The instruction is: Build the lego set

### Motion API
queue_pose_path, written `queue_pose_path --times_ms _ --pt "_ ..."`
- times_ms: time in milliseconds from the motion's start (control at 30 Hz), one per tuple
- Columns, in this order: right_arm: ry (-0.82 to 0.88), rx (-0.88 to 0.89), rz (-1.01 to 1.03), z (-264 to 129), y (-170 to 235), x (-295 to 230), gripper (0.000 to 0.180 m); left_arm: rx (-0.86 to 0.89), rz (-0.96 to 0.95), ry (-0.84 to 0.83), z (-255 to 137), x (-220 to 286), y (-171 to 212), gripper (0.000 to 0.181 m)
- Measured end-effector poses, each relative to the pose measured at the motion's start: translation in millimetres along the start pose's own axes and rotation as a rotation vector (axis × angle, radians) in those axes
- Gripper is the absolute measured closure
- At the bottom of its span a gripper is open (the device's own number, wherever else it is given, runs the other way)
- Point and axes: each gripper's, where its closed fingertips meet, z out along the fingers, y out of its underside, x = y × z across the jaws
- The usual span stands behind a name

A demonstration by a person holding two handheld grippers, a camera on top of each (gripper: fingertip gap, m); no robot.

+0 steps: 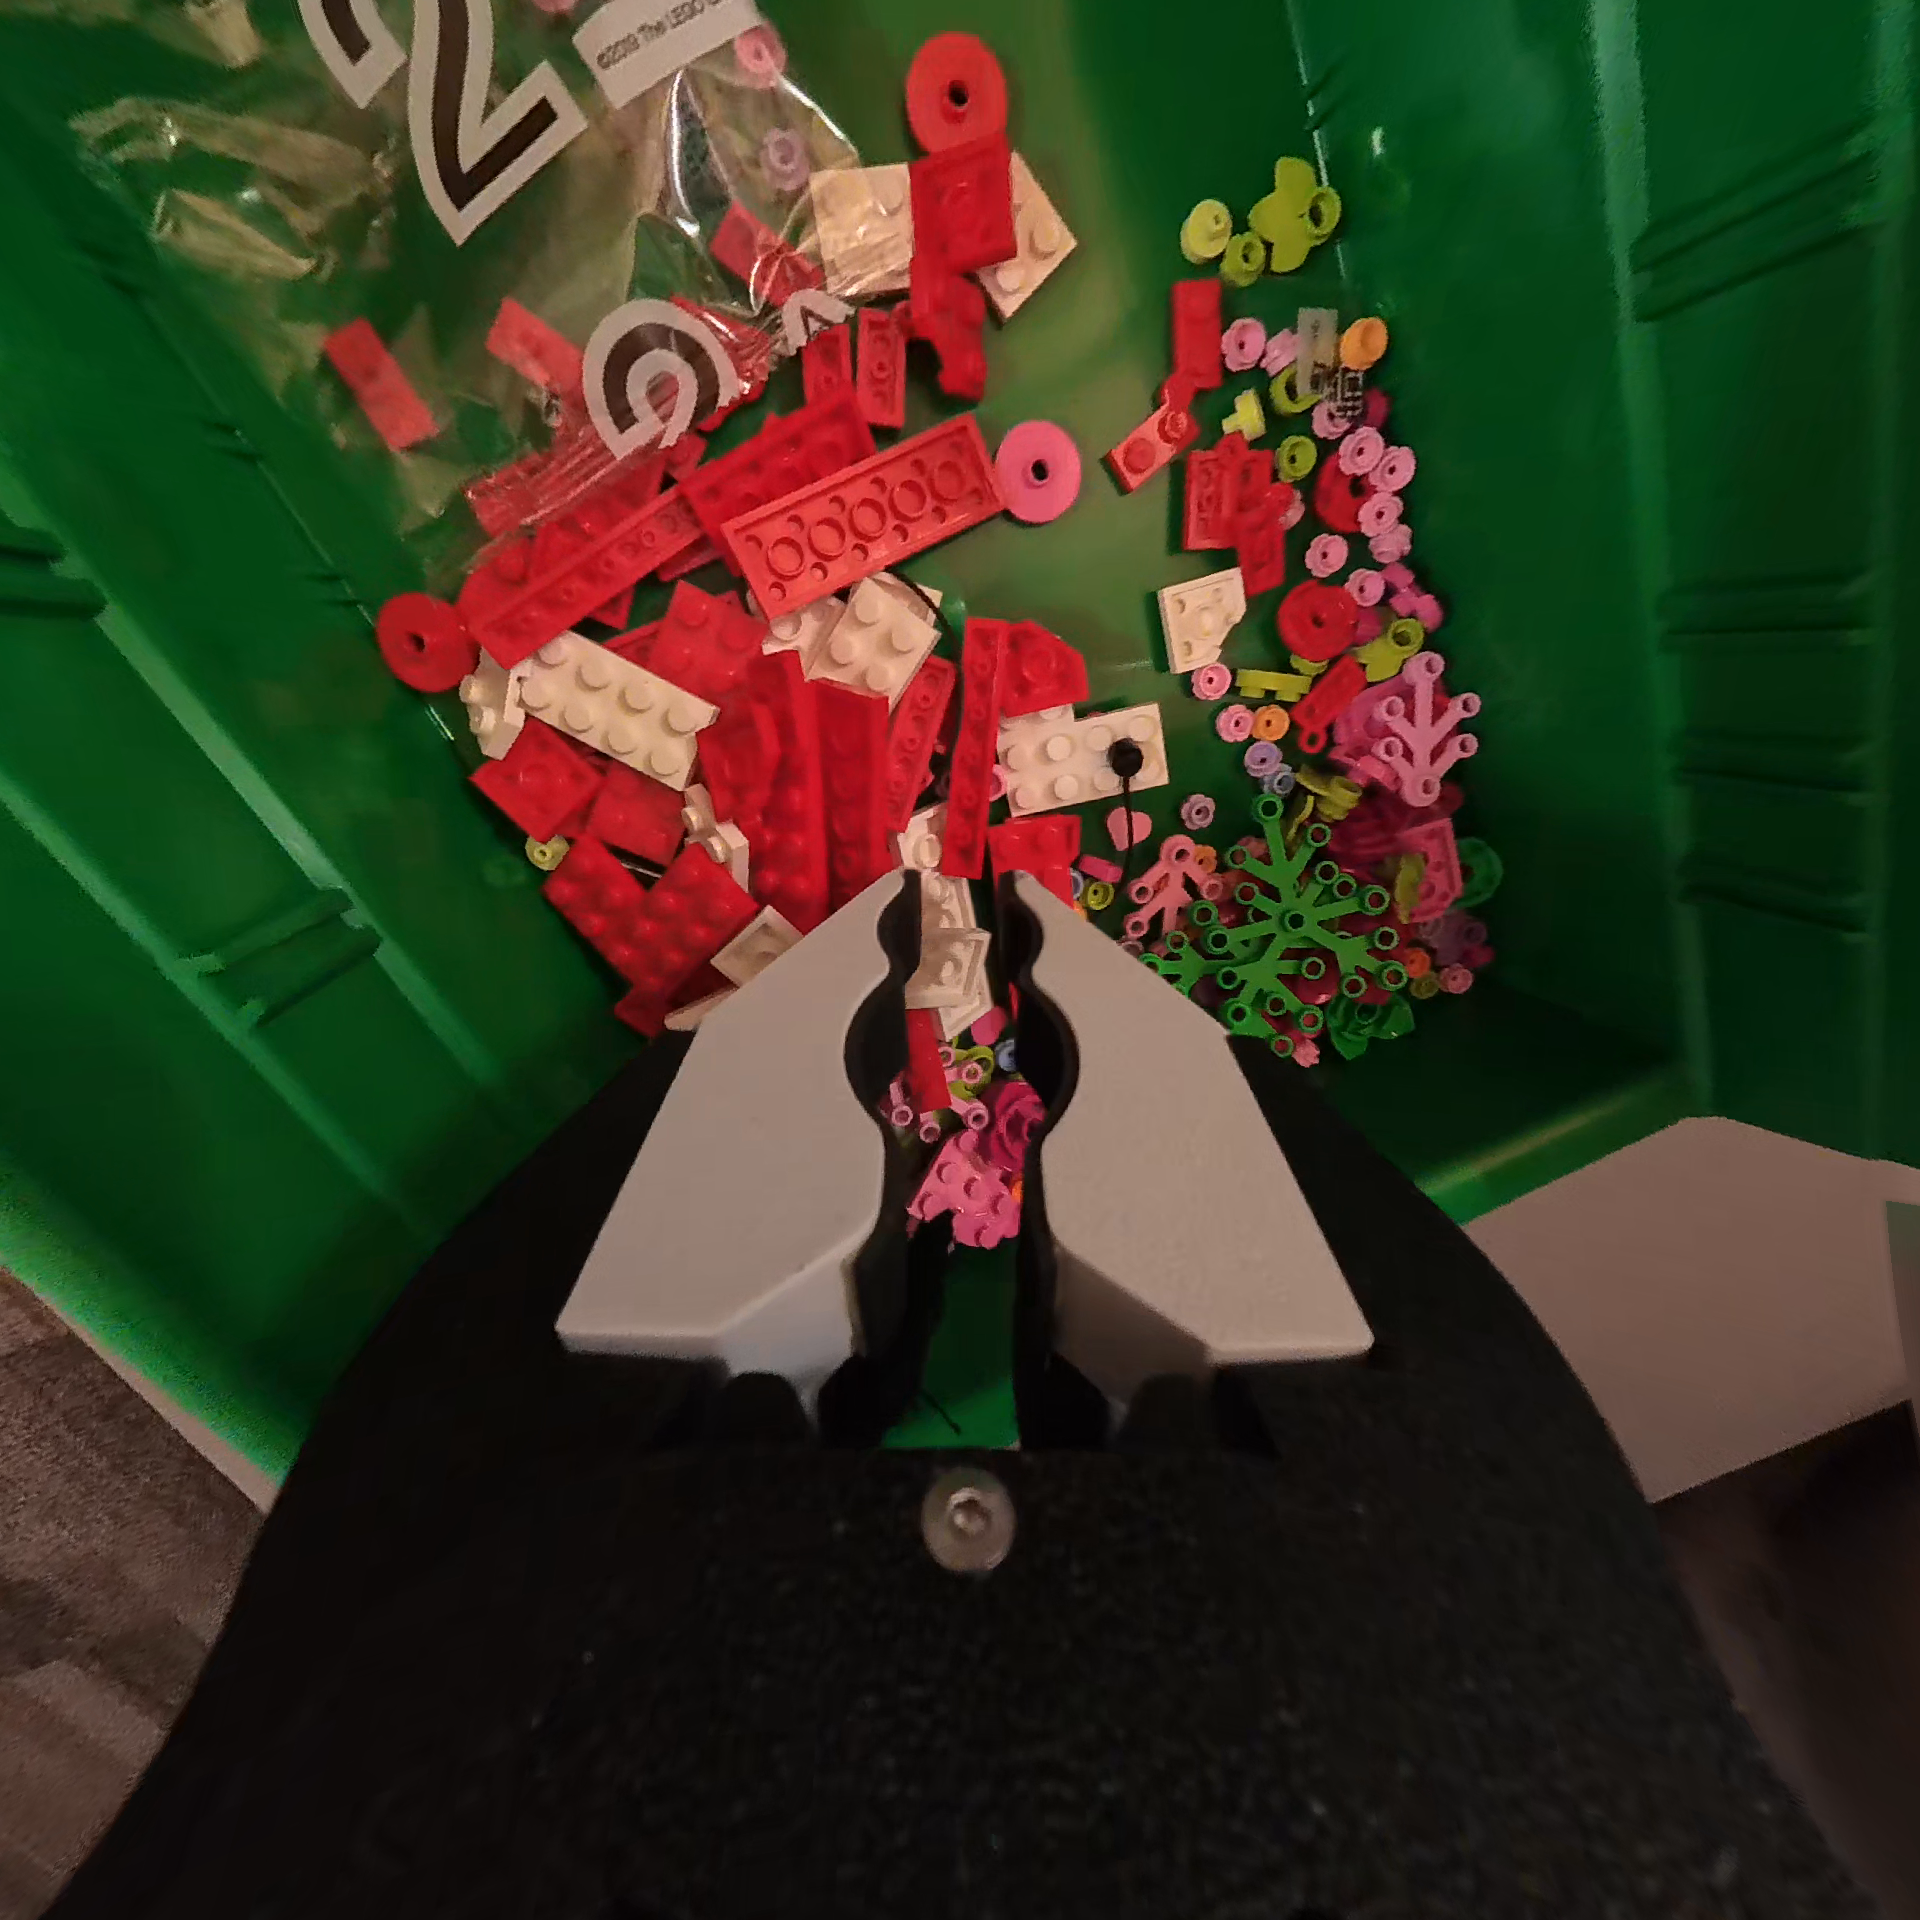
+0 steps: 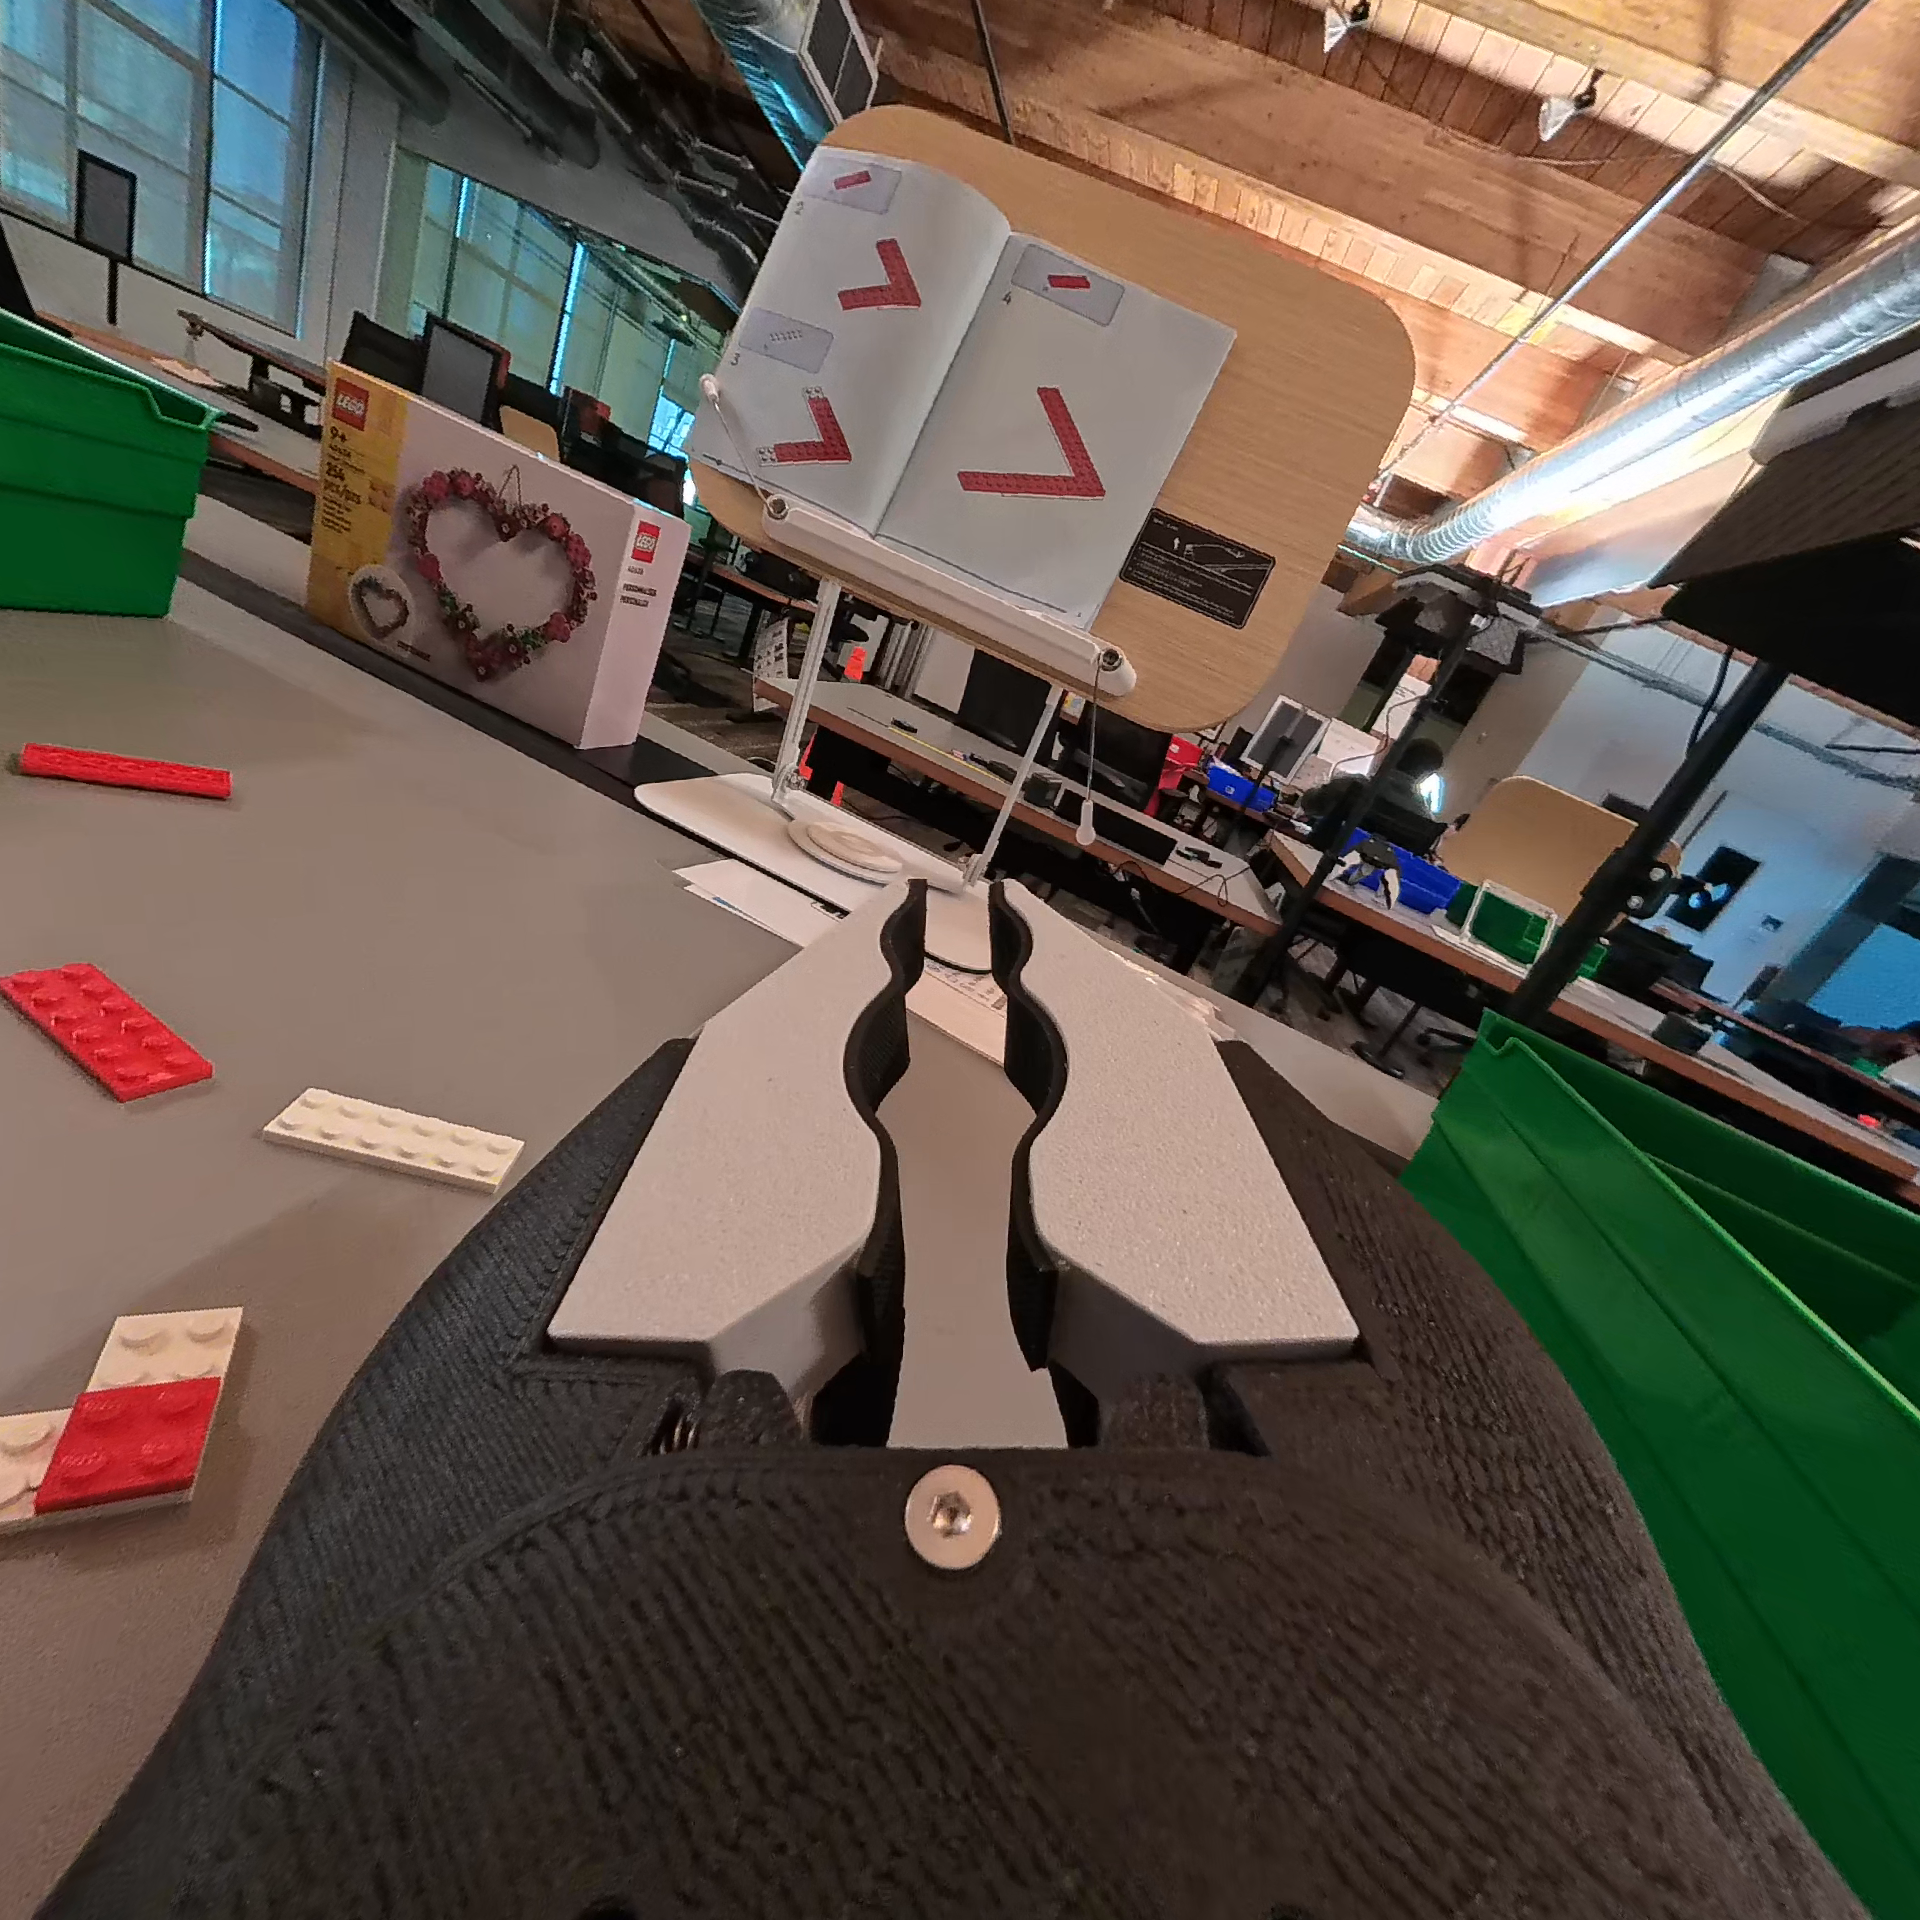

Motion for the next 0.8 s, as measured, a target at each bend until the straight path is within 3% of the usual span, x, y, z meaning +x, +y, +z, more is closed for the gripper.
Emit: queue_pose_path --times_ms 133,633,800 --pt "-0.005 0.000 -0.002 0 0 -1 0.169 -0.006 -0.015 0.008 6 1 2 0.174" --pt "-0.013 0.000 -0.005 0 0 -3 0.169 -0.065 0.028 -0.134 4 -10 13 0.152" --pt "-0.015 0.001 -0.004 0 -1 -3 0.169 -0.038 0.053 -0.149 4 -10 8 0.162"
